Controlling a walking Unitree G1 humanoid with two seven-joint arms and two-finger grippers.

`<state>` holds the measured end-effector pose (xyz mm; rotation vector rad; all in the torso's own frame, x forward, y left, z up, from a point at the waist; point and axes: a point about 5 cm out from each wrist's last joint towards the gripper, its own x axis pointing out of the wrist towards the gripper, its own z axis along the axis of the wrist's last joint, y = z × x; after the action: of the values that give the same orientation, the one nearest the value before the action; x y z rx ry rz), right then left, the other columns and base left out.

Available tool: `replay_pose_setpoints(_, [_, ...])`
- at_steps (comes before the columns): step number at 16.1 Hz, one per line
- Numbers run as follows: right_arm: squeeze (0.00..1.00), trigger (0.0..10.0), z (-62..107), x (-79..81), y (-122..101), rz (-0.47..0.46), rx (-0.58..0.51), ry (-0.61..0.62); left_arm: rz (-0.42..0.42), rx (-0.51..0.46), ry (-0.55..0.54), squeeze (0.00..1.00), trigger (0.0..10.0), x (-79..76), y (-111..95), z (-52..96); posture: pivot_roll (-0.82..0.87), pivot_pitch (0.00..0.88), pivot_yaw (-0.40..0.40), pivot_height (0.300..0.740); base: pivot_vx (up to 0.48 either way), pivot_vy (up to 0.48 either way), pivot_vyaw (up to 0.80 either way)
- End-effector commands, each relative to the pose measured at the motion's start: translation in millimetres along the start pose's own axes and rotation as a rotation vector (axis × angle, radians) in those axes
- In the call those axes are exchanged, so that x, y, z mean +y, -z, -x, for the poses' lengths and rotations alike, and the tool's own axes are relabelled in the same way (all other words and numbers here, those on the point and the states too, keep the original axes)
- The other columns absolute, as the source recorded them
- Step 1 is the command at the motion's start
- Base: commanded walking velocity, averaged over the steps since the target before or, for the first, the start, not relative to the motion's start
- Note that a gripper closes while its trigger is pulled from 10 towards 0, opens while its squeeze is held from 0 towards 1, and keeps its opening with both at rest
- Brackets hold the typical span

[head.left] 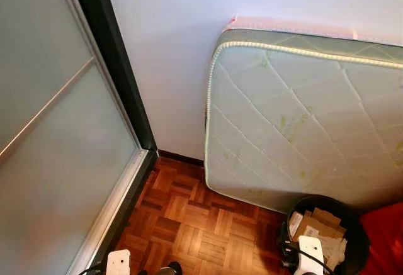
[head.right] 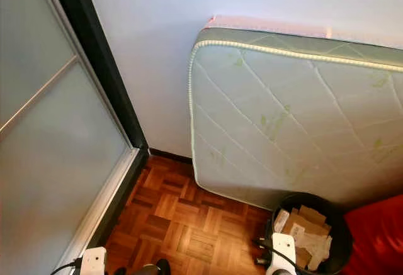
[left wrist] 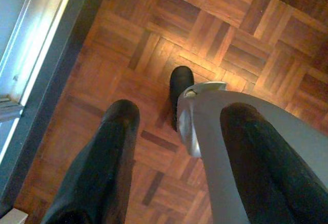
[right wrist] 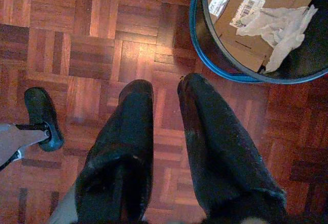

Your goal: Clean up the room

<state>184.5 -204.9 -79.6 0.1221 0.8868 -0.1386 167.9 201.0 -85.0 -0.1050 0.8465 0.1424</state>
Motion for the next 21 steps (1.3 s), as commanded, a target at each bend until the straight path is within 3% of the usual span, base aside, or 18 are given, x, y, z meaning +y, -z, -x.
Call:
replay_pose_setpoints(1, [0.0, 10.0, 10.8, 9.3, 44, 0.041, 0.156, -0.135, -0.007, 0.14, -0.1, 0.0, 10.0, 28.1, 14, 5.3, 0.1, 0.0, 0.012, 0.74, 0.0, 0.0, -0.8])
replay_pose_setpoints(4, [0.0, 10.0, 11.0, 8.2, 45, 0.055, 0.164, -0.135, -0.017, 0.124, -0.076, 0.0, 10.0, 10.9, 3, -1.7, 0.09, 0.0, 0.012, 0.74, 0.0, 0.0, -0.8])
replay_pose_setpoints(6, [0.0, 10.0, 11.0, 7.7, 45, 0.059, 0.164, -0.134, -0.013, 0.123, -0.074, 0.0, 10.0, 10.4, 2, -2.0, 0.08, 0.0, 0.013, 0.74, 0.0, 0.0, -0.8])
replay_pose_setpoints(11, [0.0, 10.0, 10.7, 8.8, 45, 0.064, 0.166, -0.135, -0.057, 0.142, -0.077, 0.0, 10.0, 37.3, 12, 6.4, 0.08, 0.0, 0.021, 0.74, 0.0, -0.192, -0.32])
replay_pose_setpoints(13, [0.0, 10.0, 10.5, 9.3, 44, 0.054, 0.163, -0.132, -0.018, 0.138, -0.097, 0.0, 10.0, 39.8, 11, 6.7, 0.08, 0.0, 0.026, 0.74, 0.0, -0.24, -0.4])
replay_pose_setpoints(21, [0.0, 10.0, 10.5, 6.0, 43, 0.059, 0.164, -0.122, -0.009, 0.137, -0.099, 0.0, 10.0, 44.9, 12, 8.2, 0.09, 0.0, 0.008, 0.74, 0.0, 0.0, -0.8])
